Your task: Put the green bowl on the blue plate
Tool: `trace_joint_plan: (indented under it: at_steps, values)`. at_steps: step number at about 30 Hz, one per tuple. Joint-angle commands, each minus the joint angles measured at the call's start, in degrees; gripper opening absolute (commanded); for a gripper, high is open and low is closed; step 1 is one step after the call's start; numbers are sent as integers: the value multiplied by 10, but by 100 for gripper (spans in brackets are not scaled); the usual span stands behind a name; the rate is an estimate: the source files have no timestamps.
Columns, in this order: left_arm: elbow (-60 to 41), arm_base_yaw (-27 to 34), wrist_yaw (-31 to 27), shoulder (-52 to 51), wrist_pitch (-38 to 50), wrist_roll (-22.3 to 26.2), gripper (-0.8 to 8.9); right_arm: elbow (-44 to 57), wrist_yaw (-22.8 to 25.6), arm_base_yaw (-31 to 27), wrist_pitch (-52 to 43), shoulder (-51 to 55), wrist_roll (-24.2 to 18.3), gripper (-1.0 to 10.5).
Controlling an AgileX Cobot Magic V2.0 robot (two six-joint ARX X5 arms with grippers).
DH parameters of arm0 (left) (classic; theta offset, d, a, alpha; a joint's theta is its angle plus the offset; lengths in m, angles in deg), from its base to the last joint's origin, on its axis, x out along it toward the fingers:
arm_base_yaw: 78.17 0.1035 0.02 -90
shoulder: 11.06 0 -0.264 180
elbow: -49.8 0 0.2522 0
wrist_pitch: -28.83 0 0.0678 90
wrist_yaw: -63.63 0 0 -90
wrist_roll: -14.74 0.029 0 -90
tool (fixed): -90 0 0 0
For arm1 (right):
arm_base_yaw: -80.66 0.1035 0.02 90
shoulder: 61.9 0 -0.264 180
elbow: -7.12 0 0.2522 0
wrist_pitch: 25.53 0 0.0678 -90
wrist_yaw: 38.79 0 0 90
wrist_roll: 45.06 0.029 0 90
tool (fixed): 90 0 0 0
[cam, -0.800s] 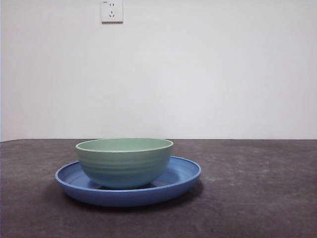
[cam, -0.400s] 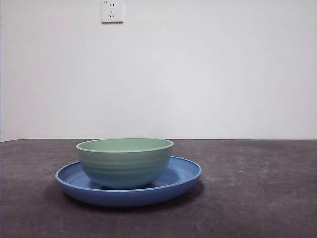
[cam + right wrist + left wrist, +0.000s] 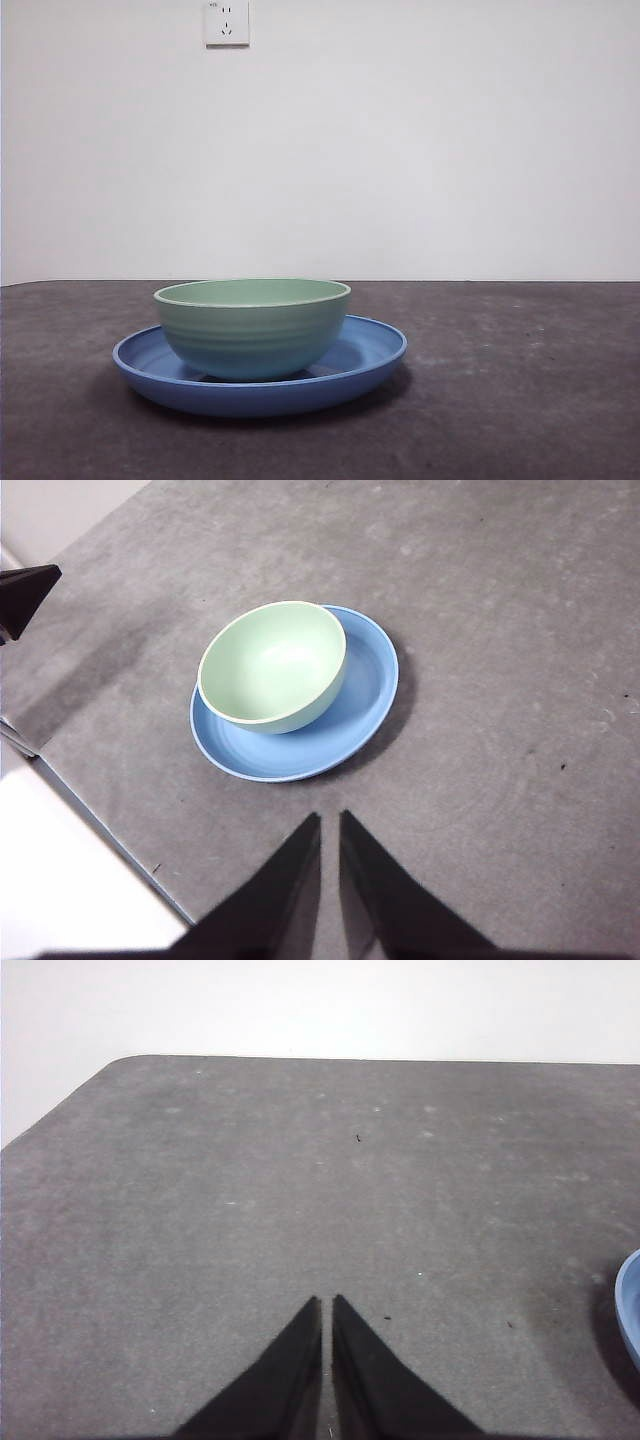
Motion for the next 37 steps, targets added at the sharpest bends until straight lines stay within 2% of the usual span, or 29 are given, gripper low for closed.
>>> trace_joint_plan:
  at_steps: [1, 14, 18, 19, 20, 25, 32, 37]
  values:
    - [-12, 0, -2, -1, -5, -5, 19, -3, 0, 3, -6, -1, 4, 29]
    - [-12, 0, -2, -1, -5, -5, 19, -3, 0, 3, -6, 0, 4, 29]
    - [-12, 0, -2, -1, -5, -5, 19, -1, -5, -33, -6, 19, 1, 29]
    - [-12, 0, -2, -1, -5, -5, 19, 2, -3, -48, -9, 29, -15, 29]
    - [-12, 0, -2, -1, -5, -5, 19, 9, 6, -66, -23, 42, -43, 29]
    - [-12, 0, -2, -1, -5, -5, 19, 102, 44, -144, -144, 117, -89, 29]
    - [-12, 0, -2, -1, -5, -5, 19, 293, 135, -221, -320, 215, -73, 29]
    - [-12, 0, -2, -1, -5, -5, 19, 386, 141, -253, -382, 264, -73, 29]
